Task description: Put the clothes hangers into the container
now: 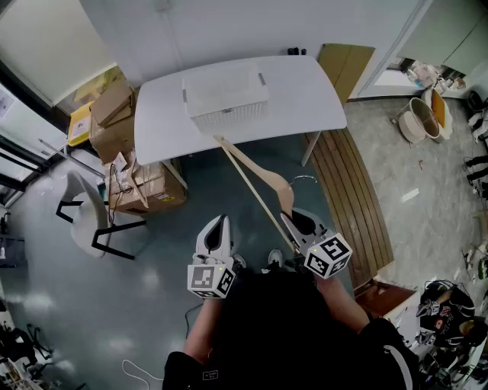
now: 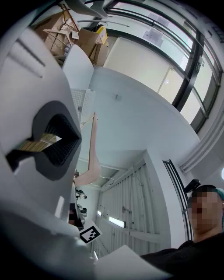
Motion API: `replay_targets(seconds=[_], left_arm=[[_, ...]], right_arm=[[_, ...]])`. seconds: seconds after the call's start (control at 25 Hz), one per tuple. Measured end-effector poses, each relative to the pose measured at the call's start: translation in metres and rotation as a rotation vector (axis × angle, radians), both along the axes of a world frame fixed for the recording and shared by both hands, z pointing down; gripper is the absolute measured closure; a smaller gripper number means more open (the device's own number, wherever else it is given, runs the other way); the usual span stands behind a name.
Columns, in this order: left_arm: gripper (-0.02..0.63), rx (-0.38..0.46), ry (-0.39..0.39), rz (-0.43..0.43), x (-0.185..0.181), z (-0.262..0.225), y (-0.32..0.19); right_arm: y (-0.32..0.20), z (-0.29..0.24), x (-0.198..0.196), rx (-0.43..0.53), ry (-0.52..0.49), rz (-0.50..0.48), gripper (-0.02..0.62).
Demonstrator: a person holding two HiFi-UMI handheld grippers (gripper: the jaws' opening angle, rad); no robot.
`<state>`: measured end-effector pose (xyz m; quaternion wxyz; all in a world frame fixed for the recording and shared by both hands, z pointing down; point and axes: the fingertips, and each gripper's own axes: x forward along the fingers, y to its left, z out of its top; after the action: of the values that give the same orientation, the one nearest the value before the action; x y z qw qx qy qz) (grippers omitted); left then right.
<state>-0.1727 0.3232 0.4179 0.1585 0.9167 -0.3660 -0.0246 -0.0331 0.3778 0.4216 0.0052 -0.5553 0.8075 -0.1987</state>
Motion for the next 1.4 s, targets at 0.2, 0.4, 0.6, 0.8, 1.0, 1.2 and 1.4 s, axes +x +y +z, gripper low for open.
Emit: replay_targets(seconds=[0.2, 0.4, 0.6, 0.8, 1.0, 1.2, 1.4], left_arm=[[0.603, -0.003, 0.005, -0.001, -0.003, 0.000, 0.004], [0.603, -0.002, 0.009, 0.009, -0.008, -0.001, 0.005], [0.603, 0.000, 0.012, 0.008, -0.022, -0.002, -0.001], [0.603, 0.008, 0.012, 0.006, -0.039, -0.007, -0.008], [0.603, 0.013, 0.020, 0.022, -0.056, -0.012, -0.019], [0.603, 0.018, 0.031, 0.037, -0.066, -0.013, -0.030], [0.603, 0.007, 0.039, 0.039, -0.062, -0.016, -0.031]], right_arm=[[0.004, -0.001, -0.003, 0.002, 0.005, 0.001, 0.534], [0.005, -0.004, -0.006, 0.001, 0.025, 0.007, 0.534], [0.002, -0.012, -0.010, 0.014, 0.003, 0.030, 0.534], [-0.003, -0.017, -0.011, 0.021, -0.002, 0.066, 0.534], [-0.010, -0.018, -0.022, 0.019, 0.009, 0.089, 0.534], [-0.020, -0.019, -0.034, 0.026, 0.008, 0.098, 0.534], [-0.018, -0.018, -0.032, 0.014, 0.009, 0.100, 0.534]])
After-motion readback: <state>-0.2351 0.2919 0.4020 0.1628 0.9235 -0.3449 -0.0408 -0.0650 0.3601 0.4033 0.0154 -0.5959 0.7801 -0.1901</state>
